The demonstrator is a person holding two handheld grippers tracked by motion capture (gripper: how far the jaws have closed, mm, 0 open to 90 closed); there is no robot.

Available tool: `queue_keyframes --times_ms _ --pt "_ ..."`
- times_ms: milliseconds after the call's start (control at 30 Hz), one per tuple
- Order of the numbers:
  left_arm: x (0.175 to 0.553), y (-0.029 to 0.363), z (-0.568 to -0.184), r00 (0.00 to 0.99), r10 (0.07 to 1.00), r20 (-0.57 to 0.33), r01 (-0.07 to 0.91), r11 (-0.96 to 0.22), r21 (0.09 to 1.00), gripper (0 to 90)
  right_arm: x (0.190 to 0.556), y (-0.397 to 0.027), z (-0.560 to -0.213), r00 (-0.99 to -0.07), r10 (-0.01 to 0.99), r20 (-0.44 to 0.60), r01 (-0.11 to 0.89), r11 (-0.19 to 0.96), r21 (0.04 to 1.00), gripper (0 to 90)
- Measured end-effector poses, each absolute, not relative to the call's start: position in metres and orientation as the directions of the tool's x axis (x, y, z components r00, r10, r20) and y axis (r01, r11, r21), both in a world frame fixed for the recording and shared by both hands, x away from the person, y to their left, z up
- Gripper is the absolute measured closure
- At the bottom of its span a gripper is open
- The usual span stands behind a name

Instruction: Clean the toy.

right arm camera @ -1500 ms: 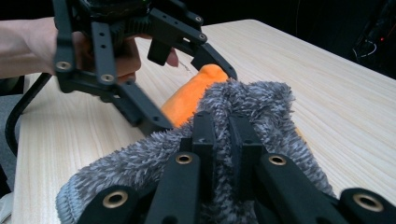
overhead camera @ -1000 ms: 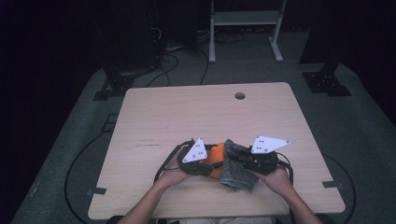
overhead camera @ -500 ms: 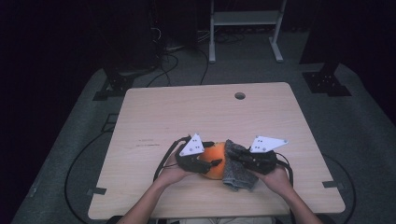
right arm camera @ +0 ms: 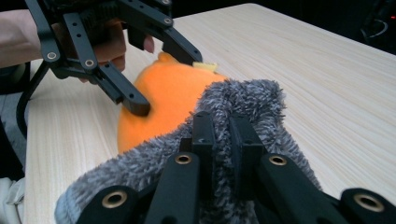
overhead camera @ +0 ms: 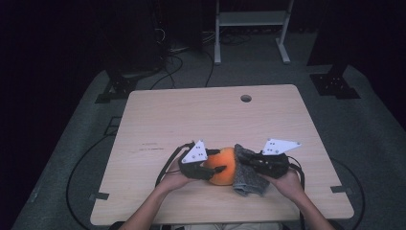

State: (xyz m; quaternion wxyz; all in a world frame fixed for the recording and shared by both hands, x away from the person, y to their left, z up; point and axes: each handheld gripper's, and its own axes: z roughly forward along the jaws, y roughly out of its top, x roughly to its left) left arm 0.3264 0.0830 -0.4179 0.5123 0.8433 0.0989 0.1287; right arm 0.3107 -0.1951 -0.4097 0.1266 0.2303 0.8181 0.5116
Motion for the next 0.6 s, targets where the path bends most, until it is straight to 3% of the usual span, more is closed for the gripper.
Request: queue_keyframes --times_ms 167,200,233,300,500,600 --pt "0.333 0.082 -0.414 0.945 0.326 0.023 0.140 -0.468 0.873 16.9 0.305 -0.183 -0.410 -0.882 0.470 0.018 0.218 0.374 0.901 81.6" --pt "0.333 0.081 -0.415 0.945 0.327 0.025 0.141 -0.475 0.868 19.5 0.304 -0.182 -0.410 -0.880 0.474 0.009 0.212 0.376 0.902 81.4" --pt "0.332 0.082 -0.416 0.941 0.335 0.048 0.128 -0.484 0.866 30.9 0.305 -0.184 -0.412 -0.873 0.488 0.006 0.216 0.375 0.901 81.6" --pt "0.330 0.083 -0.417 0.943 0.328 0.064 0.112 -0.490 0.865 35.3 0.307 -0.191 -0.417 -0.864 0.503 0.027 0.239 0.361 0.902 81.8" --pt "0.330 0.082 -0.417 0.938 0.334 0.088 0.091 -0.486 0.869 41.8 0.310 -0.210 -0.428 -0.829 0.556 0.059 0.307 0.365 0.879 81.8" --pt "0.325 0.075 -0.413 0.922 0.360 0.142 0.041 -0.455 0.890 42.9 0.309 -0.216 -0.425 -0.823 0.563 0.077 0.309 0.329 0.893 81.8"
